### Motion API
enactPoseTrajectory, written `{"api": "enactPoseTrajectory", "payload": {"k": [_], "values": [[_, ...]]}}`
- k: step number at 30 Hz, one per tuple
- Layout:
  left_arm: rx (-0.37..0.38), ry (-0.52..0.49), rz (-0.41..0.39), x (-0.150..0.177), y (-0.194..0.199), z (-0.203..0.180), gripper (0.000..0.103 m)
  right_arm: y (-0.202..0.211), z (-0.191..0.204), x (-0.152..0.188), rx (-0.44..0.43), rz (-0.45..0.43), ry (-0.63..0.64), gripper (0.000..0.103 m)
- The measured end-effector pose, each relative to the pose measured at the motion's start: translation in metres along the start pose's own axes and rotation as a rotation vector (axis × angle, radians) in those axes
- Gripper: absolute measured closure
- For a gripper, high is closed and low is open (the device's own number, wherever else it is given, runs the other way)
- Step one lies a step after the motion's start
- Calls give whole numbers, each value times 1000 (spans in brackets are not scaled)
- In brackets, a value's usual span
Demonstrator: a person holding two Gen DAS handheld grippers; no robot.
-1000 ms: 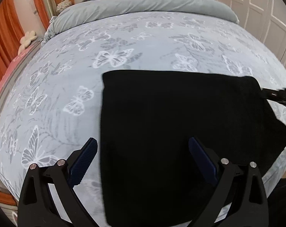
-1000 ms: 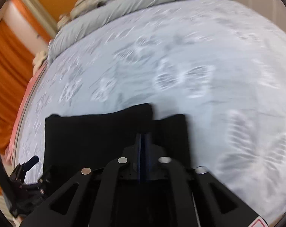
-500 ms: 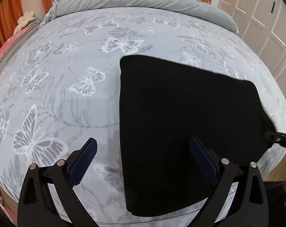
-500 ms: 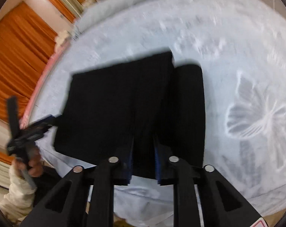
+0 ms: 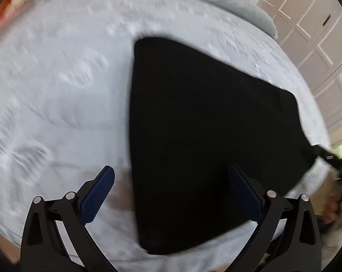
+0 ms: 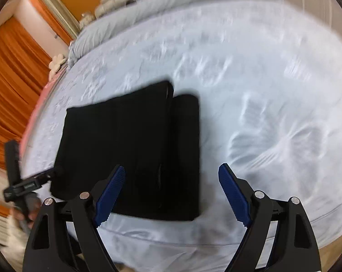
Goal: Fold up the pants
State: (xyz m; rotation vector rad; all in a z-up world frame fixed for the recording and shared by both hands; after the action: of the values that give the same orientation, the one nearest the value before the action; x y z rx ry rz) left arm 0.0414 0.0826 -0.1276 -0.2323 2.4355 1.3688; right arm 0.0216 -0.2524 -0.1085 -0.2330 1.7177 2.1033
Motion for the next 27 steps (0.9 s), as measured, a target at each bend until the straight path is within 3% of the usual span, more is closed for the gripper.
{"api": "enactPoseTrajectory", "payload": {"k": [1, 3, 8, 10, 12, 15, 16, 19, 21, 24, 27], "values": [[62, 36, 50, 5, -9, -1, 5, -10, 1, 5, -8, 49, -7, 20], [83, 60, 62, 10, -14, -2, 5, -27, 5, 15, -19, 121, 2, 20], [81, 37, 52, 9, -17, -10, 5, -33, 14, 20, -53, 113, -2, 22], [99, 47, 49, 5, -17, -10, 8, -31, 16, 14, -68, 83, -2, 53], [111, 36, 41, 2, -12, -12, 40, -18, 16, 10, -89, 55, 6, 64], [90, -8, -3, -1, 10, -19, 67, 7, 25, 6, -130, 4, 27, 66], [87, -22, -11, -1, 15, -20, 69, 12, 24, 6, -136, 0, 34, 66], [78, -16, -4, 4, 15, -16, 61, -7, 18, 14, -66, 60, 53, 58], [43, -3, 9, 5, 7, -9, 39, -23, 14, 18, -23, 103, 51, 45], [0, 13, 1, 3, 1, -2, 17, -25, 15, 16, -26, 113, 39, 41], [28, 45, 17, 5, -5, -3, 13, -26, 16, 17, -23, 121, 23, 37]]}}
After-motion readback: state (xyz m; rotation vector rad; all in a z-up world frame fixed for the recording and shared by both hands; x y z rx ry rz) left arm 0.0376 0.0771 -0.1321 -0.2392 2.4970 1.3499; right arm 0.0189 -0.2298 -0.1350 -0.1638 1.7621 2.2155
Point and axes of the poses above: each gripper's, at about its wrist camera, not at the fingertips, and y roughly against the way its jaws point, z to its left, x to its underside, the point moved 7 cm from there along -y, roughly the way its jaws point, and after that the axes turned 12 degrees about x, right-handed, at the moved point
